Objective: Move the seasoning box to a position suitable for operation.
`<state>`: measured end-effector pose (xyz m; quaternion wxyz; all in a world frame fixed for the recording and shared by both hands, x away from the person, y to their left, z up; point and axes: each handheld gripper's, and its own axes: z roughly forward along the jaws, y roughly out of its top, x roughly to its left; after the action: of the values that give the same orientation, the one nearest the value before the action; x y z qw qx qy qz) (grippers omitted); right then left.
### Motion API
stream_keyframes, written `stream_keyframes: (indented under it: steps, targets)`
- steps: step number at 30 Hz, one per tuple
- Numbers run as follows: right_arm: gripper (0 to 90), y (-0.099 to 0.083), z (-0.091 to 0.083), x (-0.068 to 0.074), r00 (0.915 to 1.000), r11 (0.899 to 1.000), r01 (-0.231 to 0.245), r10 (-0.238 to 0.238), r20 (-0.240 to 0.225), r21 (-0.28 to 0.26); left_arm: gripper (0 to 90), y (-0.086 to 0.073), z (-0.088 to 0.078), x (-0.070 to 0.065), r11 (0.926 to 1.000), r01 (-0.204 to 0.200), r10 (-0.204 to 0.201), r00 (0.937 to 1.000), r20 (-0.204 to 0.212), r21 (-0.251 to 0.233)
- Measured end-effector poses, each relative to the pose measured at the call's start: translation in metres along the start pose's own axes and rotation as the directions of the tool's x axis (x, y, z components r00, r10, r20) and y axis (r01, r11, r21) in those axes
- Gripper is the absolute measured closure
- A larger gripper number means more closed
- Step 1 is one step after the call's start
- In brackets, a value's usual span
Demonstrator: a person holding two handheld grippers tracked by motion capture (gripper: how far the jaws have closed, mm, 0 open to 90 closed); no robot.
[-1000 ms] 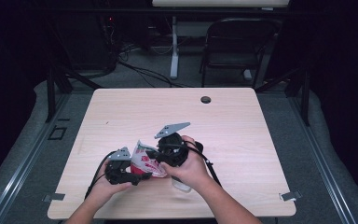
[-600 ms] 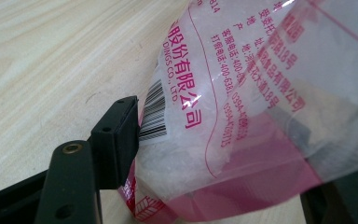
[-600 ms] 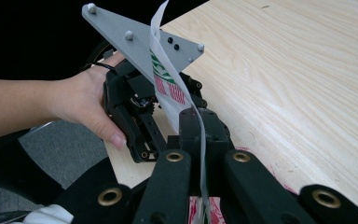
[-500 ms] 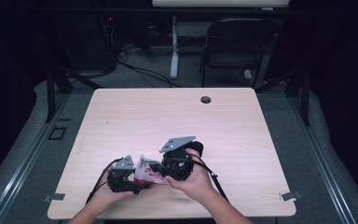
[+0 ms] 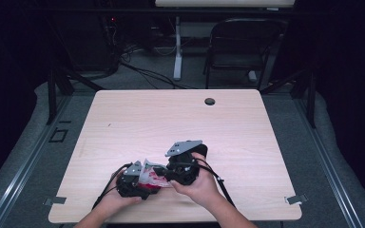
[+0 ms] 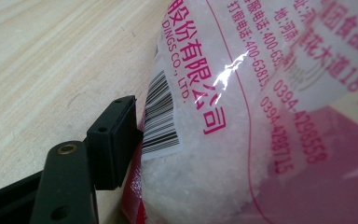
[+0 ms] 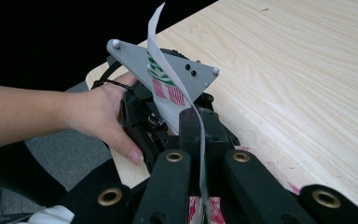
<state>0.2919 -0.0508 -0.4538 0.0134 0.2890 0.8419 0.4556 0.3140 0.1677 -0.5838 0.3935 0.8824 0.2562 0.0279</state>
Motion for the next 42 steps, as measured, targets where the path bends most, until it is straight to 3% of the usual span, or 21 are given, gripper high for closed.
stream_keyframes:
  steps: [17,26,30,39,40,42]
  targets:
    - [90.0,0.005,0.003,0.004,0.9998,1.000,0.021,-0.021,-0.004,0.005,58.1,0.000,-0.003,-0.005,0.9991,-0.042,0.041,0.9980,-0.048,-0.012]
    - [90.0,0.007,0.001,0.003,0.9999,1.000,0.014,-0.015,-0.008,-0.014,61.0,0.002,-0.010,-0.010,0.9990,-0.045,0.044,0.9945,-0.095,-0.001]
    - [90.0,0.006,-0.002,0.001,0.9997,1.000,0.025,-0.026,-0.001,-0.011,61.3,0.005,-0.012,-0.012,0.9979,-0.064,0.065,0.9871,-0.147,0.013]
    - [90.0,0.003,-0.010,-0.006,0.9999,1.000,0.014,-0.014,0.010,-0.023,62.3,0.015,-0.016,-0.018,0.9934,-0.111,0.114,0.9571,-0.266,0.025]
    - [90.0,0.003,-0.010,-0.006,0.9999,1.000,0.014,-0.014,0.010,-0.023,62.4,0.015,-0.016,-0.018,0.9934,-0.111,0.114,0.9571,-0.266,0.025]
    - [90.0,0.003,-0.012,-0.008,0.9999,1.000,0.004,-0.004,0.015,-0.030,62.6,0.018,-0.017,-0.018,0.9927,-0.116,0.120,0.9486,-0.293,0.033]
